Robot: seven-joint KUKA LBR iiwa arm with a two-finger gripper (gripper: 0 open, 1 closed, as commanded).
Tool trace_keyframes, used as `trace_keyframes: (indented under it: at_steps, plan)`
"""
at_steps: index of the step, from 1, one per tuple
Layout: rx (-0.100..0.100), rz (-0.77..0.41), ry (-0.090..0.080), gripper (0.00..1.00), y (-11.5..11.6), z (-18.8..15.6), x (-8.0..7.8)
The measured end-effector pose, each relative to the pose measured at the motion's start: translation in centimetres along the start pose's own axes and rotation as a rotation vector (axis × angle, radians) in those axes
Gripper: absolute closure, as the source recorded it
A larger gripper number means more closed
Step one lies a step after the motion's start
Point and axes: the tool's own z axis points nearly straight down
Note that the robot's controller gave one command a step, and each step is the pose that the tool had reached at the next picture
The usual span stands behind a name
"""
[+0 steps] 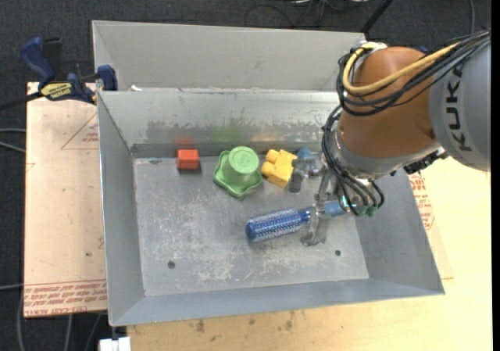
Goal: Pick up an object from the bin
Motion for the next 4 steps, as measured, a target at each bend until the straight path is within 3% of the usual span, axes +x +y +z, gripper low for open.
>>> trace_keyframes:
  at_steps: [1, 4]
  plan:
    - [0.0, -0.03, -0.002, 0.0, -1.84, 15.2, -2.69]
    - [-0.002, -0.025, -0.005, 0.0, -1.77, 15.15, -2.83]
